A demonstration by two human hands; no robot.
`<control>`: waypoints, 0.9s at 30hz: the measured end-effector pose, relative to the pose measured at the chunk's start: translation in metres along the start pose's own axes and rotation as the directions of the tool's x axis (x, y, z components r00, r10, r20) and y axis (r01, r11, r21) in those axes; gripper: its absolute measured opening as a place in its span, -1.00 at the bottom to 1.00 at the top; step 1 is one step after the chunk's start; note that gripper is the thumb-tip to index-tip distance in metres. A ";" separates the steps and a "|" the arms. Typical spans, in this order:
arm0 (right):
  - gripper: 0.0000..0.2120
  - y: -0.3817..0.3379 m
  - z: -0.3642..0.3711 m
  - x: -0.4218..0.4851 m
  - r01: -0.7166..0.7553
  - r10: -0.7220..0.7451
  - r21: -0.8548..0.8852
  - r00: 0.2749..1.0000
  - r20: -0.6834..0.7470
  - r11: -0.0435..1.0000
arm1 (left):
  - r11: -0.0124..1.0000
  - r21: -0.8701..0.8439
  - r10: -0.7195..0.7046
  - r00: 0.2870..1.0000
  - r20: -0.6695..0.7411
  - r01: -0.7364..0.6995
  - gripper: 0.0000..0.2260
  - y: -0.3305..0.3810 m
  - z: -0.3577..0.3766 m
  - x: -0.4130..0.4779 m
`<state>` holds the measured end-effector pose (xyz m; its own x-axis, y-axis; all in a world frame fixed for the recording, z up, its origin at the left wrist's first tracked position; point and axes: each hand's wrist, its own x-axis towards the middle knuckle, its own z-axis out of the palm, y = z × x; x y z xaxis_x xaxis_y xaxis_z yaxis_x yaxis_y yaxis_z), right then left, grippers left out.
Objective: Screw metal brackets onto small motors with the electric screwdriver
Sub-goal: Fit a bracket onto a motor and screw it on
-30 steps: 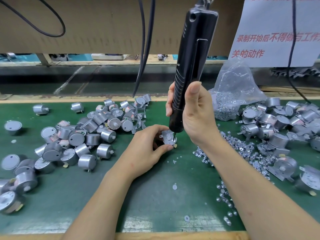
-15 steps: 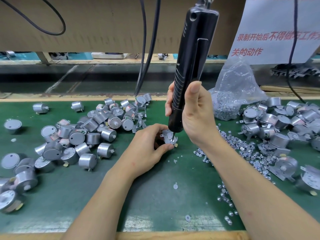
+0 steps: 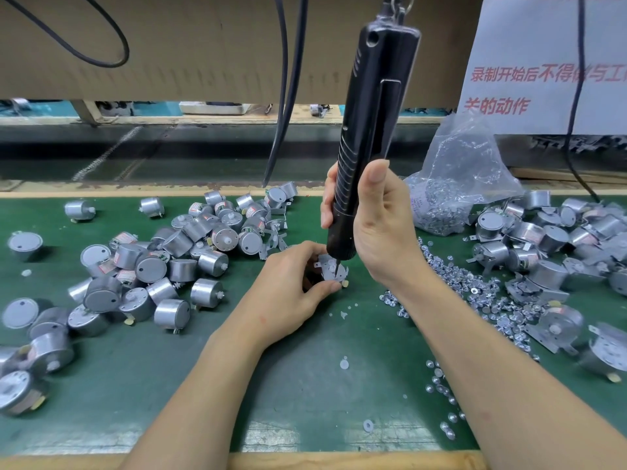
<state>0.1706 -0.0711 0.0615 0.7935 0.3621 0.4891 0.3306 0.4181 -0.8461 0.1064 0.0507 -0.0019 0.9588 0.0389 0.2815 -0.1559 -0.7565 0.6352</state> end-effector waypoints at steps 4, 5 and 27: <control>-0.29 0.001 0.001 0.001 -0.017 0.017 -0.020 1.000 0.002 1.000 | 1.000 0.001 0.012 1.000 -0.010 -0.012 -0.69 -0.001 0.000 0.000; -0.28 0.001 0.002 0.001 -0.017 0.017 -0.027 1.000 0.002 0.999 | 1.000 0.011 0.017 1.000 -0.014 -0.017 -0.70 -0.002 0.001 0.000; -0.30 0.006 0.009 0.000 0.000 0.000 -0.083 1.000 -0.001 0.997 | 0.993 0.120 0.029 0.999 -0.046 -0.024 -0.65 -0.002 0.009 0.001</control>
<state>0.1681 -0.0607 0.0587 0.7940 0.3616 0.4887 0.3718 0.3472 -0.8610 0.1099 0.0468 -0.0093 0.9418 0.0467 0.3330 -0.1490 -0.8298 0.5377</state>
